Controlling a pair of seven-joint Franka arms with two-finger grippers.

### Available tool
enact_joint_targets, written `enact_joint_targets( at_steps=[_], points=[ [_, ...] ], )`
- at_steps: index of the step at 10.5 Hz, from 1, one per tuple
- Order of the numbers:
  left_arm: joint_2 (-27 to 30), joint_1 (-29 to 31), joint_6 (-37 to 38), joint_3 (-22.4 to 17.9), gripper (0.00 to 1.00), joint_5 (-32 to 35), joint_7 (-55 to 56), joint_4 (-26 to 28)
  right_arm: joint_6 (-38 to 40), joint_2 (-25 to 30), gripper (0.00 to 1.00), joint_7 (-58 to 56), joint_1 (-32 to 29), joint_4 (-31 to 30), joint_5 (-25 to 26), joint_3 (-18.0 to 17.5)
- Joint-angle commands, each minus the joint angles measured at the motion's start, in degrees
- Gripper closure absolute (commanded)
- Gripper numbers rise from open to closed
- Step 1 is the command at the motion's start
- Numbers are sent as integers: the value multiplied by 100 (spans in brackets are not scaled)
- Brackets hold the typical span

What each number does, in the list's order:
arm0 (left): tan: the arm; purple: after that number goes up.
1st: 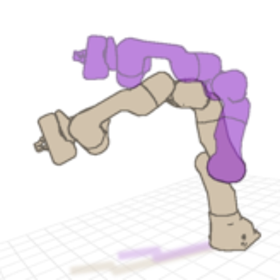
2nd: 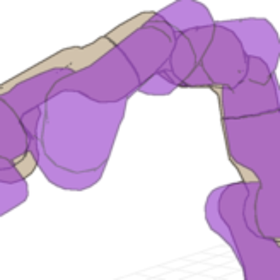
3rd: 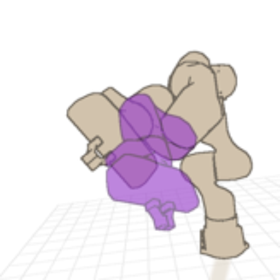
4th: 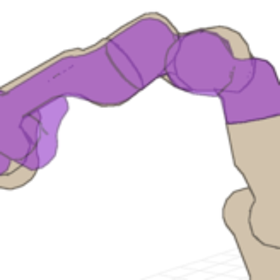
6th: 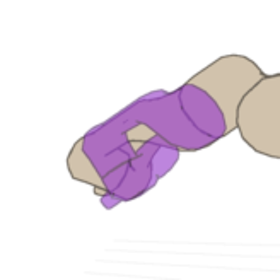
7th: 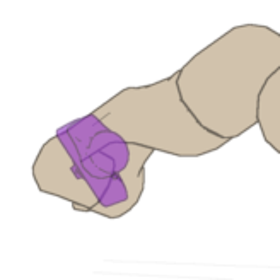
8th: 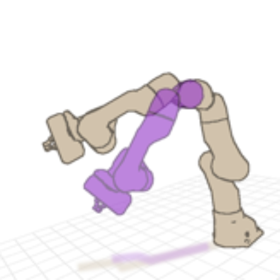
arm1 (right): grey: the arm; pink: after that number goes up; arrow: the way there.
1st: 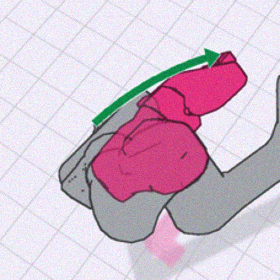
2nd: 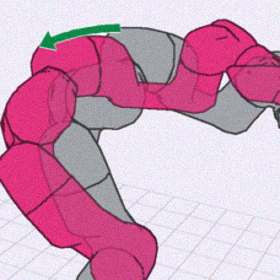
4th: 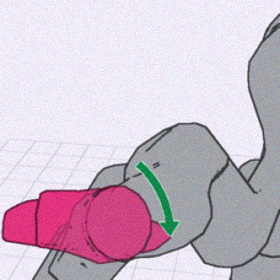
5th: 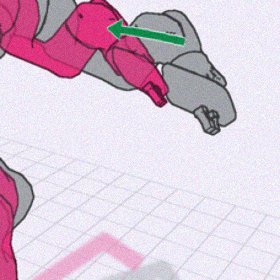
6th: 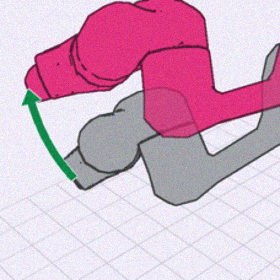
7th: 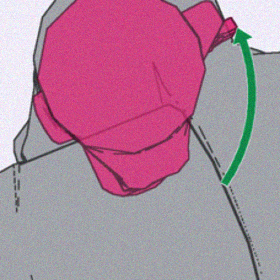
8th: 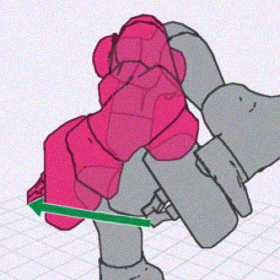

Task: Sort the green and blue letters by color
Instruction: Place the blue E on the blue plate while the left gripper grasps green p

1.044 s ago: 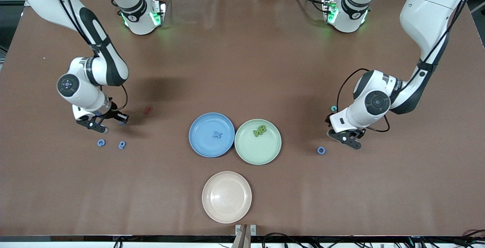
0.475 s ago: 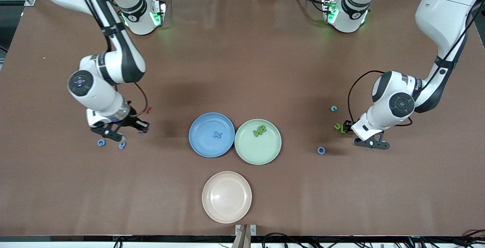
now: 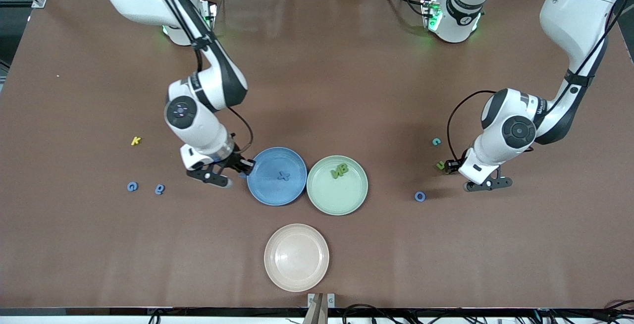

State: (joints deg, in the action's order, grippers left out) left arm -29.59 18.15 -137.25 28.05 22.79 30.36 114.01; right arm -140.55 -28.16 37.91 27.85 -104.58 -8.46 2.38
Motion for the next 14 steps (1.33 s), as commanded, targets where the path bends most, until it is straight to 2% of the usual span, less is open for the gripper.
enact_joint_targets(
  at_steps=[1,2,3,4,6,8,10,14],
  points=[
    [51,48,-170,-10,39,103,172,95,54,-531,98,339,343,745,-112,44],
    [-19,48,-249,-10,40,112,163,95,46,-593,85,366,440,807,-112,44],
    [-90,31,-328,-10,40,112,163,87,63,-585,13,392,450,799,-129,44],
    [-143,4,-433,-18,40,129,154,87,115,-550,0,306,432,799,-120,52],
    [-257,-14,-566,-27,41,348,145,87,264,-497,0,279,389,799,-112,87],
    [-319,-5,-645,-36,41,410,154,87,632,-226,0,17,22,642,-7,88],
    [-363,13,-645,-36,43,446,146,95,905,231,0,-160,-706,273,589,79],
    [-451,30,-724,-36,46,446,146,139,1057,180,0,-1624,-2000,228,627,166]
  ],
)
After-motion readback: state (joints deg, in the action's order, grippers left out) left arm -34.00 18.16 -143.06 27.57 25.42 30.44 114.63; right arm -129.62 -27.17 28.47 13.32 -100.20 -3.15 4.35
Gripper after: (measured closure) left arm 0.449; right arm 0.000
